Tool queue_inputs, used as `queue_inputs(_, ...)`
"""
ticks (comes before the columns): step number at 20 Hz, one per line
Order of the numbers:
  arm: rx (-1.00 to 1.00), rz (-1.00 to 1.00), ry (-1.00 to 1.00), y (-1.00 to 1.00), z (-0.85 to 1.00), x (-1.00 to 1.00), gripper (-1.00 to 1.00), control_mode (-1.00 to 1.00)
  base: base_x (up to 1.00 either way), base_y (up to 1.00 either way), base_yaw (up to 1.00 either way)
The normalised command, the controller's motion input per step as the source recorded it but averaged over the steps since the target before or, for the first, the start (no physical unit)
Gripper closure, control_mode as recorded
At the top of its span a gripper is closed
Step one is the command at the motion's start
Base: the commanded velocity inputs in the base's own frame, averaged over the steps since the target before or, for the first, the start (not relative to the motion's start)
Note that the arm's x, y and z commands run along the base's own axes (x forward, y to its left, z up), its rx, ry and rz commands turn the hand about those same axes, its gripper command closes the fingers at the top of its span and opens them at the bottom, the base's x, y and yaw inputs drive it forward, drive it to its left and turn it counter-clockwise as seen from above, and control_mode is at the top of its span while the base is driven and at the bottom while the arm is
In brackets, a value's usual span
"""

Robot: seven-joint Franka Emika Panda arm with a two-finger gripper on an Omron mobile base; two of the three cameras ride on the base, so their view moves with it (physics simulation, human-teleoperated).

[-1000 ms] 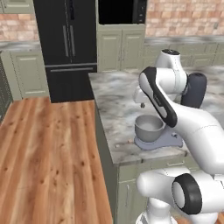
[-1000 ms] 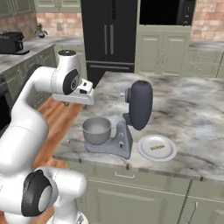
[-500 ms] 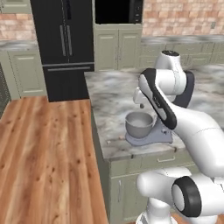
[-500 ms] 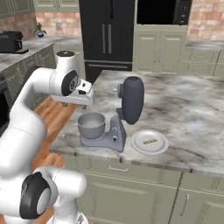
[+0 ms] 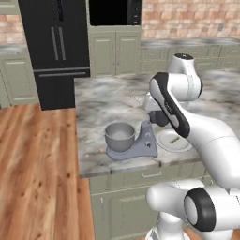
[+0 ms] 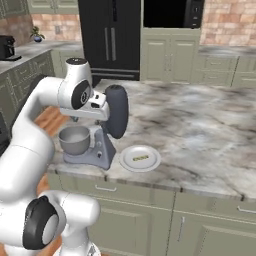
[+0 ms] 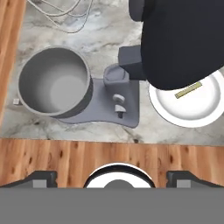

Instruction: Add butter and sugar cubes to the stand mixer bowl and then turn on the stand mixer to begin making frosting.

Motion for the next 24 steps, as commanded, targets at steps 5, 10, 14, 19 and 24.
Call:
queue_inputs(5,0.0,0.0,0.0,-0.05,0.0,-0.01,-1.0,-1.0,0.0,-0.12,0.0)
queue_inputs(10,-0.01,0.02,-0.09,0.36,0.0,-0.52,-1.0,-1.0,0.0,0.0,0.0)
queue_inputs(14,-0.11,0.03,-0.04,0.92,0.0,-0.56,-1.0,-1.0,0.0,0.0,0.0)
queue_inputs(19,-0.15,0.01,0.0,1.0,0.0,-0.37,-1.0,-1.0,0.0,0.0,0.0)
queue_inputs(24,-0.12,0.0,0.0,0.96,0.0,-0.1,-1.0,-1.0,0.0,0.0,0.0)
